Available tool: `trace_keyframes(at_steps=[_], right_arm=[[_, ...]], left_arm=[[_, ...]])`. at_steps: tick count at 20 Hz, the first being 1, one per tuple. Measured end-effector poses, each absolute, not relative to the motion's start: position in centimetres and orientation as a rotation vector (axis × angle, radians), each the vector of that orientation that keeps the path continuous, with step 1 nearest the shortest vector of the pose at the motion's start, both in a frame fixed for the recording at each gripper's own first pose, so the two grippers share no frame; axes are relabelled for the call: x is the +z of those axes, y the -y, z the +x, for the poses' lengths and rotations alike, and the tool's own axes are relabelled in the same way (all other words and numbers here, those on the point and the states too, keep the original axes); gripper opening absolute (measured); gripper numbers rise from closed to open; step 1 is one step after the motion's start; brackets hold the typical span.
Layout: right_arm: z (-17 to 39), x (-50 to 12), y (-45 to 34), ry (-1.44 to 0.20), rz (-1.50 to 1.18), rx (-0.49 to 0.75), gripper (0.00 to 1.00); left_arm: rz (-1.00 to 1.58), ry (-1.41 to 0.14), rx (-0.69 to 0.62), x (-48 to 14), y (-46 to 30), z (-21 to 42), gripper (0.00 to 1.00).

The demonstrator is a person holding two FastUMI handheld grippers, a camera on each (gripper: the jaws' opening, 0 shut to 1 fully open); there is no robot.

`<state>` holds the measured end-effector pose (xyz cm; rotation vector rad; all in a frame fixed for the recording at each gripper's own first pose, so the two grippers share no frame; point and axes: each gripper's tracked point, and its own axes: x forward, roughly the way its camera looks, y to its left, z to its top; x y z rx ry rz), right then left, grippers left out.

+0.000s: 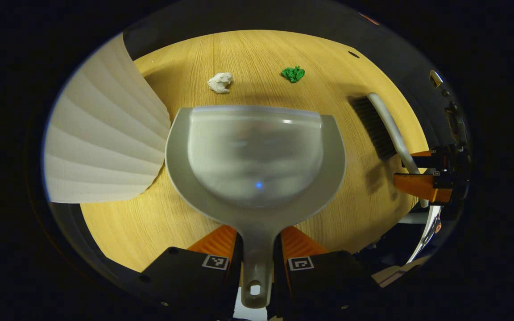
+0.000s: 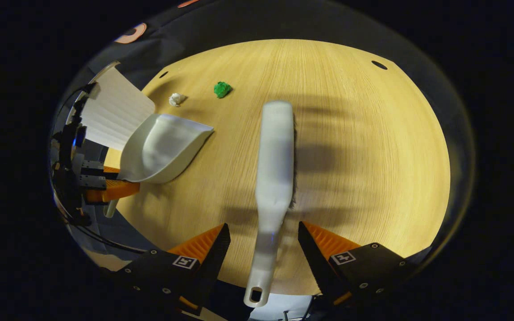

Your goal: Pick up the small broom and dustpan from the desktop, sweep the trash into the dustpan with the broom, and then empty the trash into the garbage bin.

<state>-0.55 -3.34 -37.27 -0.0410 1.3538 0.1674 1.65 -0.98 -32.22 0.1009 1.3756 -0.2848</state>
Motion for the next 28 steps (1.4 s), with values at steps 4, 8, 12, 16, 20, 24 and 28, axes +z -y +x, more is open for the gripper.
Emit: trace_keyframes(at_steps=[4, 8, 12, 16, 20, 24, 28], right_arm=[[-0.4, -37.2, 4.5, -1.380, -0.027, 0.118, 0.74], [-0.5, -37.2, 4.2, -1.385, -0.043, 0.118, 0.42], [-0.6, -37.4, 3.9, -1.407, -0.035, 0.123, 0.17], [0.2, -37.2, 4.0, -1.397, -0.086, 0.126, 0.20], [3.6, -36.5, 3.3, -1.338, -0.110, 0.134, 0.14], [11.0, -35.3, 2.5, -1.225, -0.206, 0.161, 0.14], [17.8, -35.7, 0.2, -1.188, -0.347, 0.276, 0.14]], left_arm=[[0.097, -1.371, -0.288, -32.4, 0.7, 1.8, 0.34], [0.099, -1.366, -0.295, -32.5, 0.5, 1.9, 0.34], [0.096, -1.362, -0.300, -32.5, 0.2, 2.0, 0.34], [0.080, -1.352, -0.294, -32.4, -0.2, 2.0, 0.34], [0.110, -1.339, -0.320, -32.6, -0.6, 2.1, 0.34], [0.146, -1.332, -0.358, -32.6, -0.9, 2.2, 0.34], [0.164, -1.324, -0.391, -32.7, -1.4, 2.7, 0.34]])
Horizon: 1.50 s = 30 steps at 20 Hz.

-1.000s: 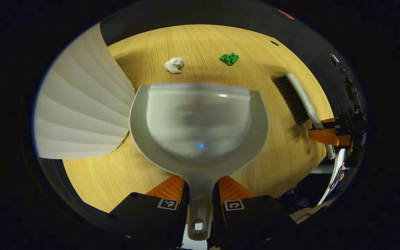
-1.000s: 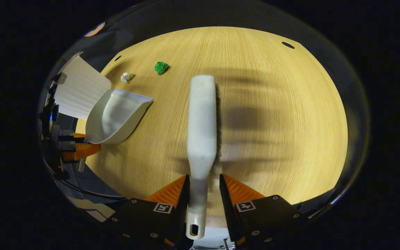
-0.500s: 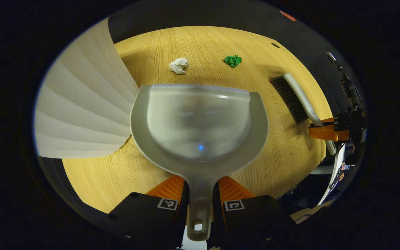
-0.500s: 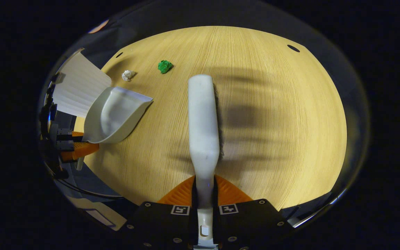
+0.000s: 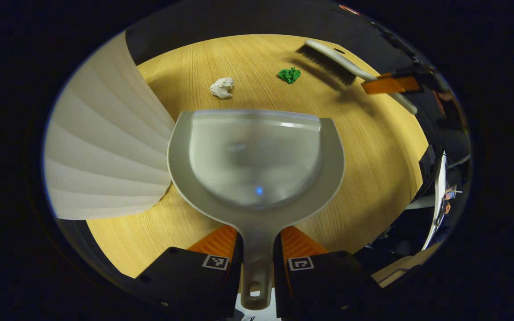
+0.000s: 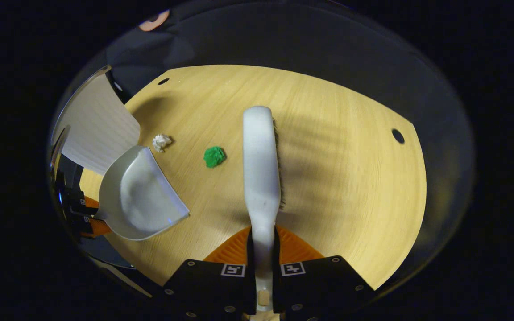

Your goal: Pick up the small broom and dustpan from the desktop, sweep the trash into the dustpan with the broom, and then empty the trash into the garbage bin.

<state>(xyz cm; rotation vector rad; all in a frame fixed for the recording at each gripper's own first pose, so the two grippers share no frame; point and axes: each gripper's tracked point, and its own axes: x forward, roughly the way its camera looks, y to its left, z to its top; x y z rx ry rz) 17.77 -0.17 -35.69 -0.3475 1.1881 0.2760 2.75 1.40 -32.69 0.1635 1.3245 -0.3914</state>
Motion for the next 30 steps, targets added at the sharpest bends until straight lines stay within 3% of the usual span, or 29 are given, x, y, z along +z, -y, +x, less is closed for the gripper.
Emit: trace_keyframes(at_steps=[8, 16, 22, 25, 30], right_arm=[[23.4, -39.2, -5.0, -1.238, -0.515, 0.506, 0.14], [19.1, -39.9, -10.1, -1.262, -0.637, 0.787, 0.14], [19.0, -38.1, -10.7, -1.275, -0.684, 0.901, 0.14], [18.7, -38.0, -10.4, -1.284, -0.665, 0.889, 0.14], [20.3, -37.4, -7.4, -1.242, -0.487, 0.704, 0.14]], left_arm=[[0.200, -1.324, -0.428, -31.9, -1.8, 3.2, 0.34], [0.241, -1.331, -0.459, -31.7, -2.2, 3.9, 0.34], [0.247, -1.334, -0.462, -31.6, -2.2, 4.0, 0.34], [0.255, -1.331, -0.464, -31.4, -2.3, 4.0, 0.34], [0.295, -1.297, -0.501, -30.5, -2.1, 4.0, 0.34]])
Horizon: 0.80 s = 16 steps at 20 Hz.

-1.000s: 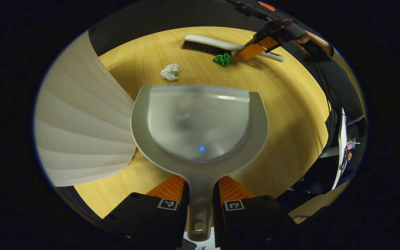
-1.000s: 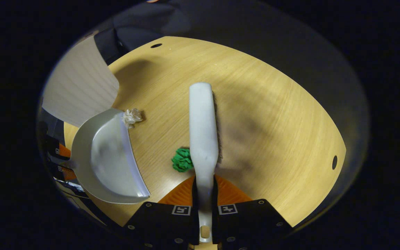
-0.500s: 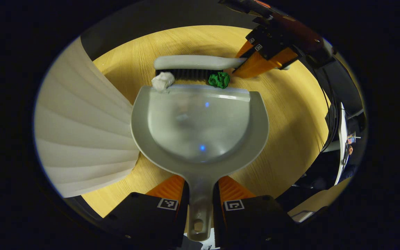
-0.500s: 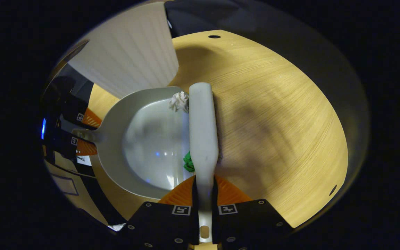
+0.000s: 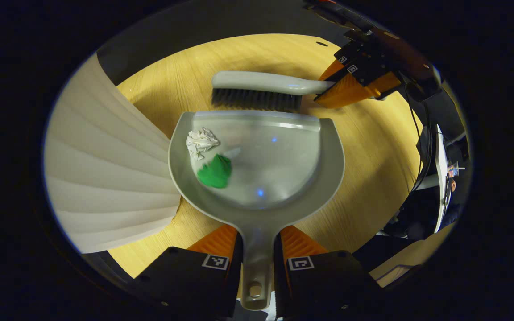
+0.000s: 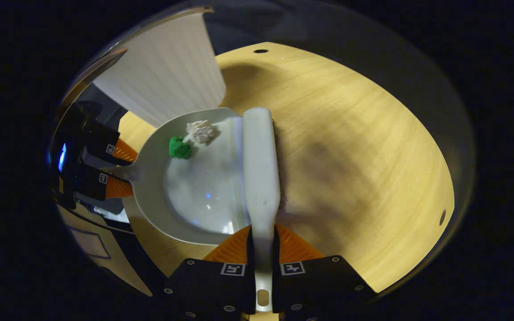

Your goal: Pick up the small broom and dustpan from the desktop, sweep the trash into the dustpan with the broom, and then empty the trash into the garbage bin.

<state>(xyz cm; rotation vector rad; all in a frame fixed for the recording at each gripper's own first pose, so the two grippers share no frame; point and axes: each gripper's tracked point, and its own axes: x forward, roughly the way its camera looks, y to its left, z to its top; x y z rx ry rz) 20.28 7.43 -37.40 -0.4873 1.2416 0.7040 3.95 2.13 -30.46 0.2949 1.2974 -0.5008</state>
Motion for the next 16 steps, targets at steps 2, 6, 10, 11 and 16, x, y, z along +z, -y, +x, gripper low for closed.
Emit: trace_keyframes(at_steps=[2, 6, 10, 11, 16], right_arm=[[20.9, -36.7, -5.6, -1.230, -0.379, 0.622, 0.14], [21.2, -35.9, -1.4, -1.200, -0.270, 0.499, 0.14], [20.8, -38.7, 1.3, -1.184, -0.170, 0.445, 0.14], [20.8, -40.0, 1.7, -1.179, -0.152, 0.442, 0.14], [20.3, -44.7, 3.4, -1.174, -0.071, 0.458, 0.14]], left_arm=[[0.280, -1.310, -0.531, -29.2, -1.7, 3.2, 0.34], [0.328, -1.293, -0.580, -26.5, -1.8, 2.9, 0.34], [0.369, -1.272, -0.602, -25.1, -2.0, 2.8, 0.34], [0.369, -1.267, -0.606, -24.5, -2.1, 2.9, 0.34], [0.318, -1.269, -0.604, -22.7, -2.3, 3.2, 0.34]])
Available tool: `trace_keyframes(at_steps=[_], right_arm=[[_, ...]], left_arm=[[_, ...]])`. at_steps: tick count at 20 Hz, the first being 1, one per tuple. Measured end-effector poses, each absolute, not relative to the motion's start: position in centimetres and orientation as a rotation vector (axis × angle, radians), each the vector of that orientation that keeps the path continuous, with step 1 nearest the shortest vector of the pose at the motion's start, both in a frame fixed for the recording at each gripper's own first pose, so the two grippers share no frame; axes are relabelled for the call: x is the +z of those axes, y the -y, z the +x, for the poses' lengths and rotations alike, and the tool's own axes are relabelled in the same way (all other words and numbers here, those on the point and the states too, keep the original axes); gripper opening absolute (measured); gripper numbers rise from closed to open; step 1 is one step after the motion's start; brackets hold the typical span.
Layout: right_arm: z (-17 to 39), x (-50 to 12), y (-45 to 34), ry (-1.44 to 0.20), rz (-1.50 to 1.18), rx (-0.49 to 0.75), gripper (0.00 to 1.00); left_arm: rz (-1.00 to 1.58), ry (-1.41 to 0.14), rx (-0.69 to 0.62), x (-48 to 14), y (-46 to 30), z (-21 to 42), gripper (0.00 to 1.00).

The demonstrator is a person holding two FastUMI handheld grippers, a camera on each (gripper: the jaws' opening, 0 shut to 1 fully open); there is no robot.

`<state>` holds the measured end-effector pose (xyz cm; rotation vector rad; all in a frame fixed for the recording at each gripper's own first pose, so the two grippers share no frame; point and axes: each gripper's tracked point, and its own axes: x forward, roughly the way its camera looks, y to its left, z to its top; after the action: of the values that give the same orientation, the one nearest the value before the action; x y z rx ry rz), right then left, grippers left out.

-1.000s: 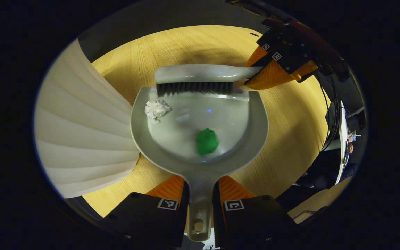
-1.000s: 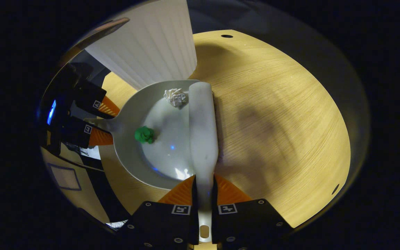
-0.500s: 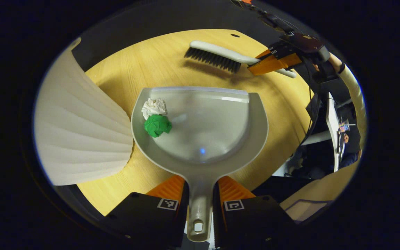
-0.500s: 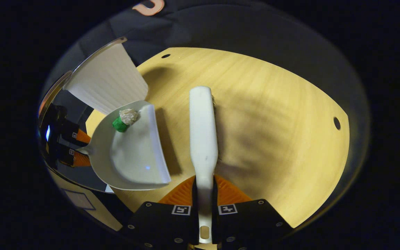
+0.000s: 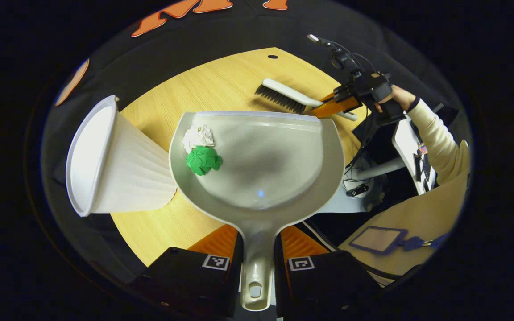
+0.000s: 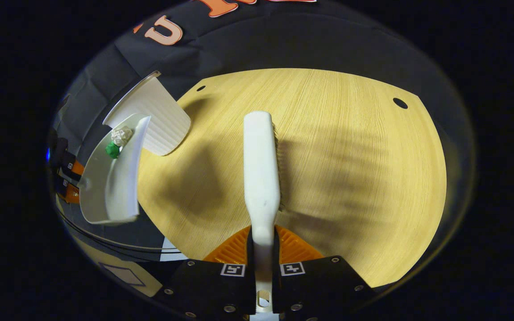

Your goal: Pick up the small broom and dustpan from the desktop, sweep the trash into the dustpan with the broom, and then empty the trash into the garbage bin.

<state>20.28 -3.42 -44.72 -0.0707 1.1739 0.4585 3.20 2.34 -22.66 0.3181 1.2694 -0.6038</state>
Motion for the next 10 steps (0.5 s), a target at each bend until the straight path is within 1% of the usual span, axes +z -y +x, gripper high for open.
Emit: trace_keyframes(at_steps=[3, 6, 10], right_arm=[[20.1, -47.0, 4.8, -1.163, -0.058, 0.467, 0.14], [18.8, -49.5, 7.6, -1.148, -0.023, 0.479, 0.13], [16.0, -52.8, 11.1, -1.136, 0.016, 0.461, 0.14]], left_arm=[[0.312, -1.264, -0.589, -20.6, -2.9, 4.2, 0.34], [0.284, -1.258, -0.559, -17.9, -4.2, 5.8, 0.34], [0.222, -1.211, -0.464, -14.0, -8.0, 9.0, 0.34]])
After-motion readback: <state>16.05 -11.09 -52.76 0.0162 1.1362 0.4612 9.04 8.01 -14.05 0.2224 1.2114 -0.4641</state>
